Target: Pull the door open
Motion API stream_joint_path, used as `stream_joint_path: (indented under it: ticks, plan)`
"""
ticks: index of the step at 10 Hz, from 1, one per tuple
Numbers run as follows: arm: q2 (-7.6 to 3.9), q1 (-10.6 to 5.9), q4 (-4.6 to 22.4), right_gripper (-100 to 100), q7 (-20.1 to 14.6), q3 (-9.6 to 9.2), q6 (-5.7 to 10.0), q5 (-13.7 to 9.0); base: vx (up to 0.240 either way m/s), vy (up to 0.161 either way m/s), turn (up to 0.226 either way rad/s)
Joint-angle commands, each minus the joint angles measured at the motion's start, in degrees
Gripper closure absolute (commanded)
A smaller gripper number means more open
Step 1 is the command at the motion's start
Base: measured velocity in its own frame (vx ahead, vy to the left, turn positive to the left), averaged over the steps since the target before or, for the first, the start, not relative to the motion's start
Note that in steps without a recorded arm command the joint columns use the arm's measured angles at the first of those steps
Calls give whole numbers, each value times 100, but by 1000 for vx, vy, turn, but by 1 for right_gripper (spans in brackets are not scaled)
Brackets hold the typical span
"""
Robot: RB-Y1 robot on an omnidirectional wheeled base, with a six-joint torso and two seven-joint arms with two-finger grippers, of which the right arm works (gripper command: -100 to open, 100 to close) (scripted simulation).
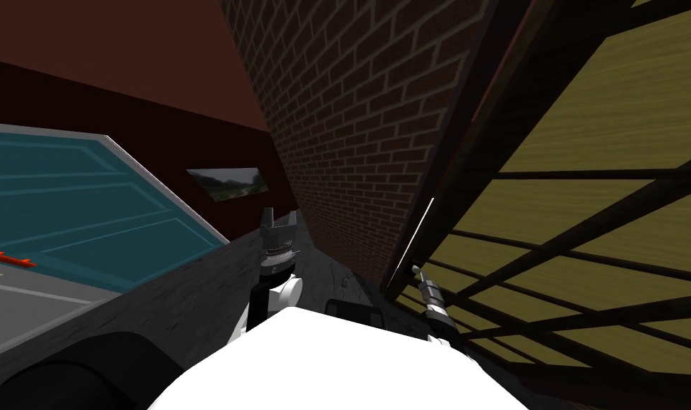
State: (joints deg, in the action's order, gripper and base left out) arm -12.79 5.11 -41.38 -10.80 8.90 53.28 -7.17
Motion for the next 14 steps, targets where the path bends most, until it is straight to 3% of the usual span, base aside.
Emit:
stream_joint_path:
  ticks: [1,4,5,6,7,14]
  plan:
    - [45,-14,-120,100,-286,-162,35,-101,-43,-14,14]
    - [45,-14,-120,100,-318,-162,35,-101,-18,0,15]
    - [18,-36,-98,100,-556,-237,30,-218,-18,-6,14]
    - [18,-36,-98,100,-556,-237,30,-218,-19,-5,36]
    - [-7,13,-24,-100,-733,-194,-30,-330,-29,-19,7]
    - [65,-51,-82,-100,-1759,-372,-102,-778,-51,8,38]
